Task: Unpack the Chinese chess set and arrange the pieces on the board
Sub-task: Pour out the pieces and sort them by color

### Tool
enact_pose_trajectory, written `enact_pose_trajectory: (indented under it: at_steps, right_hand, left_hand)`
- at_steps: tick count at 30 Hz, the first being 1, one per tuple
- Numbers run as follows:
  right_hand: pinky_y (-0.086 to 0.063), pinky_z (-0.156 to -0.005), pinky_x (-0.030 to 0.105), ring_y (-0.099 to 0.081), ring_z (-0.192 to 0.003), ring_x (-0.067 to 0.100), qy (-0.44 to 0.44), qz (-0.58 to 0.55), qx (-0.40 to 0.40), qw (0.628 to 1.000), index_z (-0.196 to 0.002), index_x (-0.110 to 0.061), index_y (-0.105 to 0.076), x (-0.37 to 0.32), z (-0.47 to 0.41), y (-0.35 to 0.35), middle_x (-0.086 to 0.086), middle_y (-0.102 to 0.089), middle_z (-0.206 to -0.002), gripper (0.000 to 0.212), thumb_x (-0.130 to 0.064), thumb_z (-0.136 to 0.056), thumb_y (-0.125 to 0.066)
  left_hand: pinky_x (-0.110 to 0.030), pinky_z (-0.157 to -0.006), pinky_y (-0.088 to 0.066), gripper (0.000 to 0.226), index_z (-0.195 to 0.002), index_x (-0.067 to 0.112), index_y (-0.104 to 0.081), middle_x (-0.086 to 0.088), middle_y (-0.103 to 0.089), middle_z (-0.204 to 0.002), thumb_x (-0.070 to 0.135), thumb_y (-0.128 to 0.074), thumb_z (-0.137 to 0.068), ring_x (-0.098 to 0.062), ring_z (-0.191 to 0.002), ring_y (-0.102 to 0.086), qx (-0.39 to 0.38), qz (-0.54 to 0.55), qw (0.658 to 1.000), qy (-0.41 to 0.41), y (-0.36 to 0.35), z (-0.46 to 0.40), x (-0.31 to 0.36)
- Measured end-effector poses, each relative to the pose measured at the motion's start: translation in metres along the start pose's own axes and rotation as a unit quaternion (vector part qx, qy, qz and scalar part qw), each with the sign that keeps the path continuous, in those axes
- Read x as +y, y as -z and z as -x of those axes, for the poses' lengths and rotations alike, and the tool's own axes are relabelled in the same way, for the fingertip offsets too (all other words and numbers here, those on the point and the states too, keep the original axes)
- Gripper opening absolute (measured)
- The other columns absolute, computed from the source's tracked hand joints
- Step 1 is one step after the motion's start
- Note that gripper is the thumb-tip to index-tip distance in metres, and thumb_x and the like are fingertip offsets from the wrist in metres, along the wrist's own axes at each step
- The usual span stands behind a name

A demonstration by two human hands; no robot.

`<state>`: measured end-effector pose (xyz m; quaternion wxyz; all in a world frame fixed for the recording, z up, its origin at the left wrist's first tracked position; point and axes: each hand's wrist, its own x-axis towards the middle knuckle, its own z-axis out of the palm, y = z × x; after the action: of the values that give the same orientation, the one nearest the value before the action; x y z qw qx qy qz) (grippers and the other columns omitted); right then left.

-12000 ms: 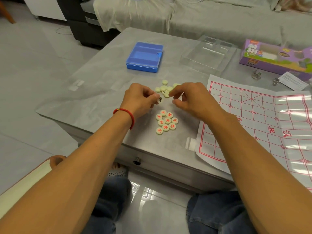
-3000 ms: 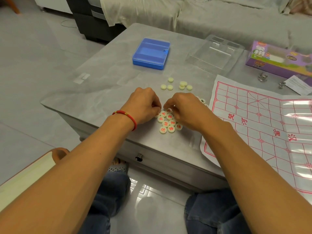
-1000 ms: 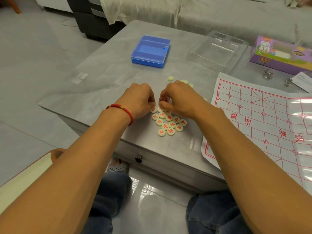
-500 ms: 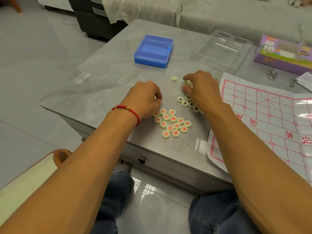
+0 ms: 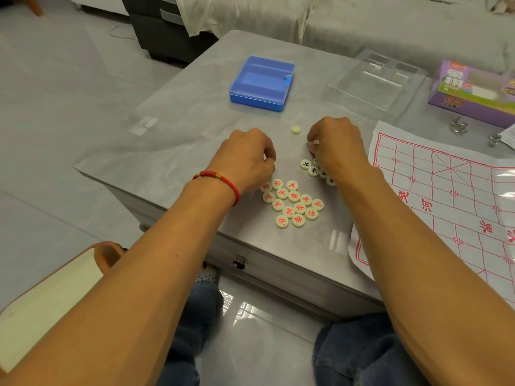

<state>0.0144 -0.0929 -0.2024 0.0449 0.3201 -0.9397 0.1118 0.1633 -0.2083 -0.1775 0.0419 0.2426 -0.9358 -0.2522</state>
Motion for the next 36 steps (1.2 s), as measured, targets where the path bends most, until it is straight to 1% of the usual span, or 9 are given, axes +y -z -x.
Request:
enact_pose_trajectory:
  at_steps: [7,13,16,19,22,26,29,32,36]
  right_hand:
    - [-0.055,-0.085,0.036,-0.061,-0.100,0.031,-0.041,-0.070,-0.065,0.995,-0.118,-0.018,-0.070,0.002,-0.005,0.008,0.014,-0.062,-0.116,0.027,-0.015,-0.091,-0.070]
    - [-0.056,-0.084,0.042,-0.063,-0.094,0.031,0.002,-0.024,-0.015,1.000,-0.118,-0.015,-0.069,0.004,0.003,0.006,0.013,-0.068,-0.108,0.026,-0.021,-0.093,-0.066]
    - [-0.057,-0.083,0.037,-0.066,-0.092,0.022,0.023,-0.118,-0.004,0.993,-0.115,-0.016,-0.071,-0.007,0.007,0.022,0.006,-0.070,-0.105,0.024,-0.022,-0.092,-0.068]
    - [-0.058,-0.073,0.022,-0.072,-0.080,0.010,0.046,-0.302,-0.079,0.949,-0.114,-0.014,-0.071,-0.026,0.020,0.047,-0.002,-0.074,-0.094,0.026,-0.022,-0.089,-0.073]
    - [-0.060,-0.074,0.024,-0.074,-0.082,0.013,0.044,-0.423,-0.170,0.889,-0.112,-0.010,-0.068,-0.030,0.029,0.061,0.004,-0.077,-0.089,0.025,-0.016,-0.089,-0.072]
    - [-0.059,-0.077,0.025,-0.074,-0.090,0.019,0.030,-0.486,-0.240,0.840,-0.119,-0.008,-0.064,-0.024,0.033,0.063,0.008,-0.077,-0.094,0.030,-0.012,-0.090,-0.069]
    - [-0.058,-0.080,0.028,-0.074,-0.095,0.022,0.001,-0.529,-0.270,0.805,-0.123,-0.007,-0.062,-0.018,0.033,0.062,0.012,-0.076,-0.099,0.031,-0.008,-0.092,-0.064]
    - [-0.059,-0.081,0.029,-0.073,-0.097,0.024,-0.005,-0.546,-0.277,0.791,-0.121,-0.005,-0.064,-0.014,0.031,0.064,0.012,-0.075,-0.102,0.029,-0.006,-0.092,-0.063]
    - [-0.059,-0.083,0.030,-0.073,-0.096,0.024,-0.016,-0.544,-0.263,0.797,-0.114,-0.001,-0.068,-0.007,0.029,0.063,0.014,-0.075,-0.103,0.022,0.000,-0.095,-0.057]
  left_hand:
    - [-0.034,-0.087,-0.056,0.021,-0.113,0.021,-0.071,-0.006,-0.066,-0.112,0.021,-0.059,-0.095,-0.021,-0.096,-0.062,0.009,0.007,1.000,0.000,0.000,0.000,0.000]
    - [-0.033,-0.088,-0.054,0.022,-0.112,0.023,-0.070,-0.004,-0.065,-0.107,0.017,-0.059,-0.094,-0.020,-0.100,-0.060,0.033,0.022,0.999,-0.002,0.001,-0.001,0.001]
    - [-0.032,-0.089,-0.053,0.025,-0.117,0.025,-0.067,0.003,-0.065,-0.098,0.018,-0.064,-0.093,-0.016,-0.101,-0.060,0.079,0.045,0.996,-0.017,0.003,-0.001,0.003]
    - [-0.024,-0.084,-0.054,0.034,-0.123,0.027,-0.063,0.007,-0.066,-0.106,0.023,-0.070,-0.090,-0.009,-0.093,-0.062,0.114,0.093,0.988,-0.045,0.008,0.002,0.006]
    - [-0.019,-0.080,-0.054,0.028,-0.117,0.023,-0.069,0.008,-0.069,-0.102,0.027,-0.072,-0.089,-0.007,-0.088,-0.066,0.130,0.132,0.980,-0.069,0.013,0.007,0.007]
    - [-0.014,-0.073,-0.054,0.023,-0.108,0.021,-0.075,0.008,-0.071,-0.088,0.027,-0.074,-0.087,-0.004,-0.077,-0.068,0.115,0.163,0.979,-0.047,0.017,0.011,0.004]
    - [-0.023,-0.073,-0.060,0.020,-0.107,0.017,-0.076,0.002,-0.074,-0.084,0.020,-0.074,-0.087,-0.006,-0.071,-0.072,0.092,0.242,0.966,0.016,0.020,0.009,-0.001]
    - [-0.030,-0.076,-0.062,0.020,-0.107,0.013,-0.076,-0.002,-0.075,-0.084,0.016,-0.073,-0.088,-0.011,-0.073,-0.073,0.067,0.271,0.959,0.052,0.020,0.007,-0.003]
    - [-0.027,-0.076,-0.061,0.020,-0.108,0.015,-0.076,0.000,-0.074,-0.085,0.018,-0.072,-0.088,-0.010,-0.074,-0.073,0.070,0.253,0.963,0.059,0.017,0.002,-0.002]
